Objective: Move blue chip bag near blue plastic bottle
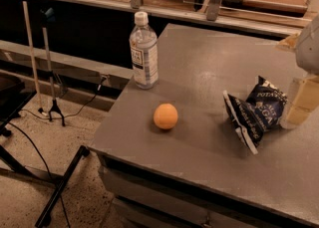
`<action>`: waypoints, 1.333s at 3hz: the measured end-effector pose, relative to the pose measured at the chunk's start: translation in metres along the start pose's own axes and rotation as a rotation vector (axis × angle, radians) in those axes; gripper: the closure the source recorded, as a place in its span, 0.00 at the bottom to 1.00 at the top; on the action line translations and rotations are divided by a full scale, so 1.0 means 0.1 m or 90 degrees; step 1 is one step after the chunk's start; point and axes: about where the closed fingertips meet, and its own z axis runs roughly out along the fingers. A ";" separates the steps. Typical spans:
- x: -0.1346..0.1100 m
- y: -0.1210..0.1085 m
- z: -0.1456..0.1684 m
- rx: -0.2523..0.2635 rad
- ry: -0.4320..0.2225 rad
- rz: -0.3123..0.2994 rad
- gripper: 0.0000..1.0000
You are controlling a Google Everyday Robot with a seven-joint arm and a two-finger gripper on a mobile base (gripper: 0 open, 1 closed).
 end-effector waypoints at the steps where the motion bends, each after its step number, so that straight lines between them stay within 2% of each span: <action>1: 0.14 0.02 0.24 -0.009 -0.021 -0.055 0.00; 2: 0.23 0.18 0.37 -0.014 -0.069 -0.143 0.00; 3: 0.20 0.32 0.30 0.026 -0.118 -0.211 0.00; 4: 0.21 0.33 0.28 0.035 -0.120 -0.265 0.00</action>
Offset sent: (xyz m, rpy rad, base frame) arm -0.0262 -0.0174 -0.0558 0.0660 -0.0719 0.4339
